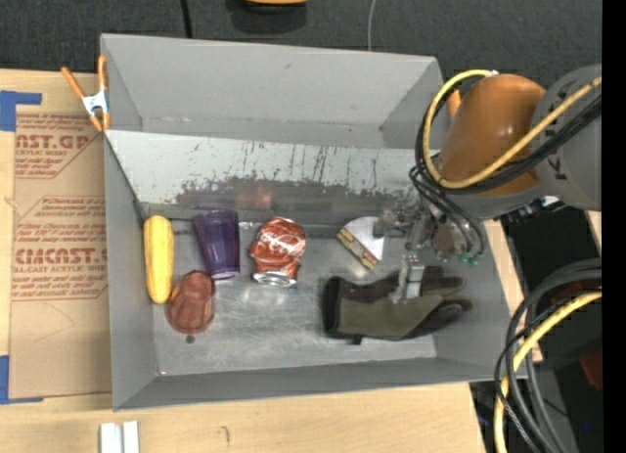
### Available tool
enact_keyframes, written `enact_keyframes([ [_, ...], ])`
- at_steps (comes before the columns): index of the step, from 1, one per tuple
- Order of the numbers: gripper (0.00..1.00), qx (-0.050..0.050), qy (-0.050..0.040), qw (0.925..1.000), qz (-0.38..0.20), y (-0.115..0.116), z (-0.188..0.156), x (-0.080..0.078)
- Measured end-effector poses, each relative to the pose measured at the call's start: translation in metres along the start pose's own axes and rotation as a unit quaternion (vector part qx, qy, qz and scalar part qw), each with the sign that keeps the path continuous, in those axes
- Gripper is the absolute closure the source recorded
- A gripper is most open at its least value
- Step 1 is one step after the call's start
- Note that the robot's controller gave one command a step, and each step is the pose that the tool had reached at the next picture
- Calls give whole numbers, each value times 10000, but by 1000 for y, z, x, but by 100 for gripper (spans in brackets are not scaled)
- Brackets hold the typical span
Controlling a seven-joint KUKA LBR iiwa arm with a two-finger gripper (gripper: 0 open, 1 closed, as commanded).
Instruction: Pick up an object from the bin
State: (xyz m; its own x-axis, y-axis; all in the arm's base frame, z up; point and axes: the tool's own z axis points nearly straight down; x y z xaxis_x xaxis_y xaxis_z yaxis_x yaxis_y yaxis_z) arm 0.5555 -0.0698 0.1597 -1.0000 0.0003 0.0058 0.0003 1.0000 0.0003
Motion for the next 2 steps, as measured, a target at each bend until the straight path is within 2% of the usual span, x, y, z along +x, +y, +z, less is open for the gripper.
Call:
enact_keyframes([
  [2,0,3,-47,9998,-214,-8,-1,1],
])
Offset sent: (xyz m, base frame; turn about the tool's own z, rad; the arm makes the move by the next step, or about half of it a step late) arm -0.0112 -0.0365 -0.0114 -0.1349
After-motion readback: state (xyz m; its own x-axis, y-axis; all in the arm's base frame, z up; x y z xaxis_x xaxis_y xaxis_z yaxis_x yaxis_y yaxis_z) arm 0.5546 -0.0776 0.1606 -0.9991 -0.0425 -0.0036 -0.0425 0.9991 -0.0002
